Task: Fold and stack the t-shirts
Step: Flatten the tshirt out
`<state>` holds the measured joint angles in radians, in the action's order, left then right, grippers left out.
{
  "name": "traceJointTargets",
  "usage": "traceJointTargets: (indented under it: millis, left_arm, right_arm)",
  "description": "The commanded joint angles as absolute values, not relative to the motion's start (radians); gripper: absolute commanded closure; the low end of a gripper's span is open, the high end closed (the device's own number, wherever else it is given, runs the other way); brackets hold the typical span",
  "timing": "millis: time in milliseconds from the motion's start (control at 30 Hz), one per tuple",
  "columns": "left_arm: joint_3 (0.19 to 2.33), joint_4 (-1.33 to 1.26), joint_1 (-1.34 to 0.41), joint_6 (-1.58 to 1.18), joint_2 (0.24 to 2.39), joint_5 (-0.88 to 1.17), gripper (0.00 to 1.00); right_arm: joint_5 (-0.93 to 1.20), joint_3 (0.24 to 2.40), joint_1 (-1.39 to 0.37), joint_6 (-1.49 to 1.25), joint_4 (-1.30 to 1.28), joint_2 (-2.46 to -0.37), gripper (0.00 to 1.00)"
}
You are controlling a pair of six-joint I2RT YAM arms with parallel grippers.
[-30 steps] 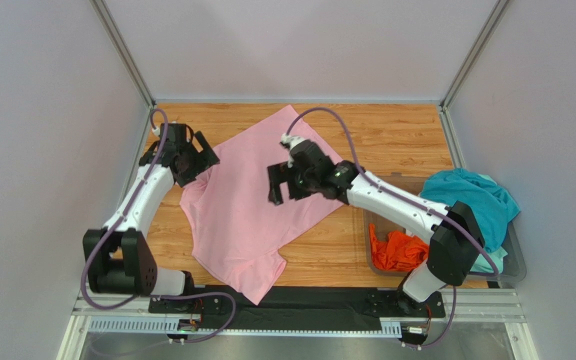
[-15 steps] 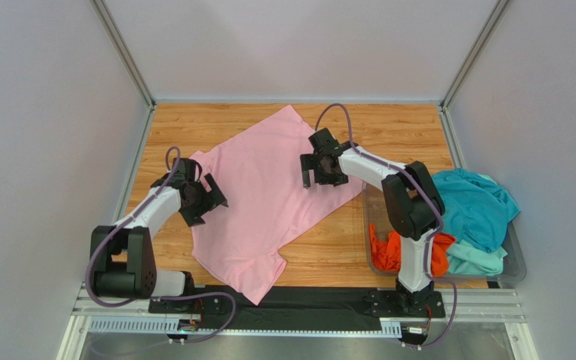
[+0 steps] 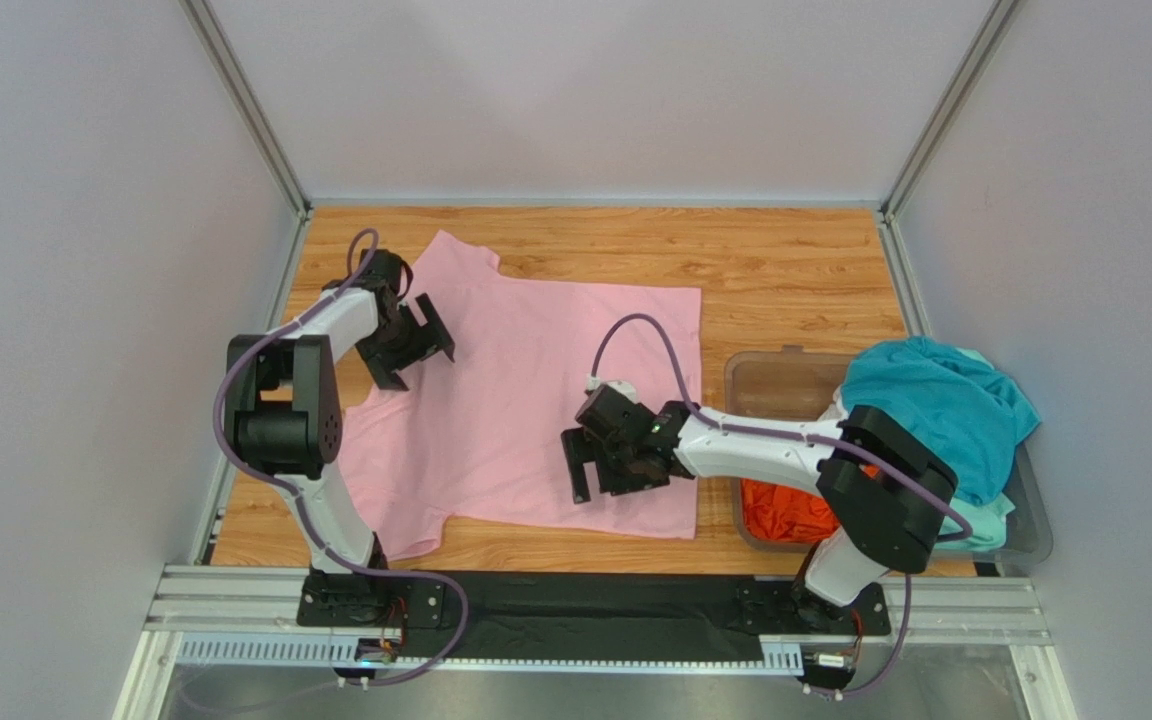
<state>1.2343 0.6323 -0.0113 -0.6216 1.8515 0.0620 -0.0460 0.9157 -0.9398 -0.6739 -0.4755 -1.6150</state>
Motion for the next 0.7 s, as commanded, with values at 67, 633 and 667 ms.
traceJointTargets:
  millis: [67, 633, 667]
  left_arm:
    - [1.109, 0.646, -0.006, -0.585, 1.657, 0.071, 0.00]
    - [1.333, 0.698, -0.006, -0.549, 1.836, 0.071, 0.00]
    - [1.342, 0.698, -0.006, -0.545, 1.871, 0.074, 0.00]
  right_arm:
    - [-0.132, 0.949, -0.994, -0.818, -0.639, -1.542, 0.00]
    - [-0.155, 1.282, -0.602, -0.477, -0.676, -1.702, 0.00]
    - [-0.138, 1.299, -0.588, -0.456, -0.669, -1.751, 0.00]
